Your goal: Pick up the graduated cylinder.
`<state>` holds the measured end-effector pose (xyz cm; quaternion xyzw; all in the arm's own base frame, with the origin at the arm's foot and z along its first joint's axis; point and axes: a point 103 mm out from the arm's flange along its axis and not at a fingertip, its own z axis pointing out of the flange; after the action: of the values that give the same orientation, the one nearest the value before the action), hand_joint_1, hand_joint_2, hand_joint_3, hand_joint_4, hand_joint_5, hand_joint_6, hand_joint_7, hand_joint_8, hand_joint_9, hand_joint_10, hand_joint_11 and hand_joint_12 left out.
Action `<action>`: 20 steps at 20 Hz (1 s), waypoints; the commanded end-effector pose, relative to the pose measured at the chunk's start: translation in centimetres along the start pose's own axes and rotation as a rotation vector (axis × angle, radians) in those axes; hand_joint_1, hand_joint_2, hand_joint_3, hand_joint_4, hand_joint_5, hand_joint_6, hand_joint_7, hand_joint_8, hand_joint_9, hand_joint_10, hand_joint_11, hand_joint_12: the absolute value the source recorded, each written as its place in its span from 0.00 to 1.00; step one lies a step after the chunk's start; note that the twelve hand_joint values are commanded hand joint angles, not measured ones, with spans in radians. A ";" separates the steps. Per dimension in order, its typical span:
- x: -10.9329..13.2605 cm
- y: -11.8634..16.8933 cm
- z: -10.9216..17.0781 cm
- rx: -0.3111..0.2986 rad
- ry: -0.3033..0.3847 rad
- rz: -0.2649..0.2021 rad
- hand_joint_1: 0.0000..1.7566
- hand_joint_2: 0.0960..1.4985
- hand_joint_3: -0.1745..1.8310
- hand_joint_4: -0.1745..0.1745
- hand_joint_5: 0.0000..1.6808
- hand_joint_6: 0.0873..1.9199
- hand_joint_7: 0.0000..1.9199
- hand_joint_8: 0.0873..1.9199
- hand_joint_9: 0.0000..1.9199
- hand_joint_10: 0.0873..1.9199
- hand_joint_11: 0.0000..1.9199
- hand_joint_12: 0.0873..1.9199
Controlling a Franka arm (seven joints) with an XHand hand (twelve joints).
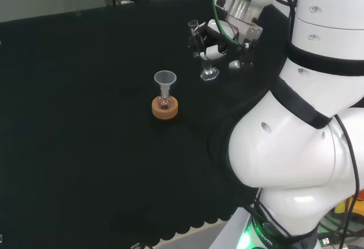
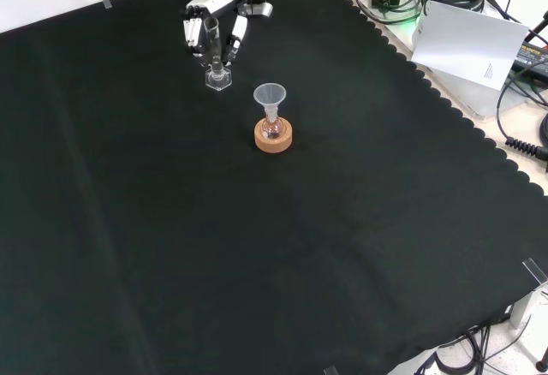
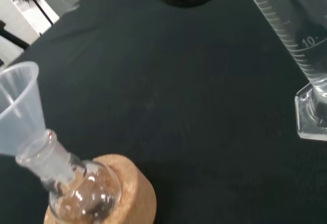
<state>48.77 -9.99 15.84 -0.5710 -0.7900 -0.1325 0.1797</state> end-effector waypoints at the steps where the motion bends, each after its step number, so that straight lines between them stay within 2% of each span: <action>1: 1.7 -1.2 -1.3 0.085 -0.099 0.004 0.77 0.77 0.09 0.03 0.55 0.35 0.45 0.62 0.73 0.01 0.62 0.37; 5: 2.9 -2.5 -2.2 0.154 -0.148 0.021 0.77 0.76 0.09 0.03 0.56 0.35 0.45 0.61 0.73 0.01 0.62 0.36; 13: 6.0 -6.4 -2.7 0.237 -0.255 0.065 0.77 0.75 0.08 0.05 0.57 0.34 0.47 0.59 0.75 0.01 0.63 0.35; 16: 6.8 -7.7 -2.7 0.262 -0.272 0.069 0.77 0.75 0.08 0.05 0.58 0.34 0.47 0.58 0.75 0.01 0.63 0.35; 20: 7.6 -8.7 -2.4 0.324 -0.318 0.070 0.77 0.75 0.08 0.06 0.58 0.34 0.48 0.58 0.75 0.01 0.64 0.35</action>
<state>42.29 -7.92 20.77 -0.5773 -0.8021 0.0260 0.1504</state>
